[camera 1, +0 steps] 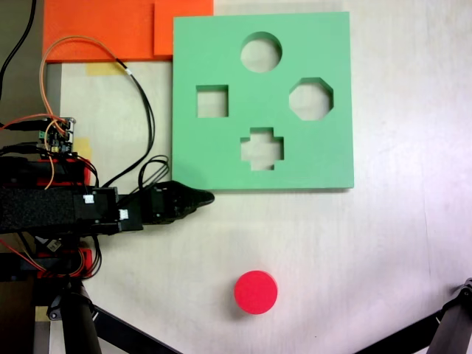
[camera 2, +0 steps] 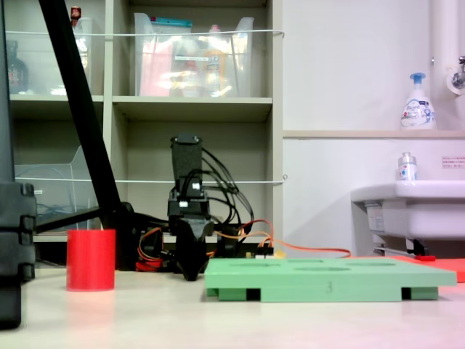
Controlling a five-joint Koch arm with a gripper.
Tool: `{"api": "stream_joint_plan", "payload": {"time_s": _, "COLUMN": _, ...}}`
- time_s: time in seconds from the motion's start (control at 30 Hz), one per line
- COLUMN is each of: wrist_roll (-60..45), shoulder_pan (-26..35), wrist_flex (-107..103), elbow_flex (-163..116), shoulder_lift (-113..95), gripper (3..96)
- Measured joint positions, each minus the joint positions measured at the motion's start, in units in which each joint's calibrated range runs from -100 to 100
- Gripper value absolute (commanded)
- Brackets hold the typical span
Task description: Put the cylinder block into the corresponding hole
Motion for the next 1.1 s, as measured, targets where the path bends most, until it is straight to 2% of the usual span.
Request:
{"api": "stream_joint_plan", "payload": {"time_s": 0.8, "wrist_roll": 0.0, "shoulder_pan": 0.0, "wrist_flex": 0.1, "elbow_flex": 0.0, "shoulder_lift": 0.0, "gripper": 48.5}}
{"api": "stream_joint_plan", "payload": {"time_s": 0.97, "wrist_roll": 0.0, "shoulder_pan": 0.0, "wrist_flex": 0.0, "elbow_flex": 0.0, "shoulder_lift": 0.0, "gripper": 55.0}}
{"api": "stream_joint_plan", "payload": {"time_s": 1.1, "wrist_roll": 0.1, "shoulder_pan": -2.0, "wrist_flex": 1.7, "elbow_flex": -0.1, "shoulder_lift": 0.0, "gripper": 54.6}}
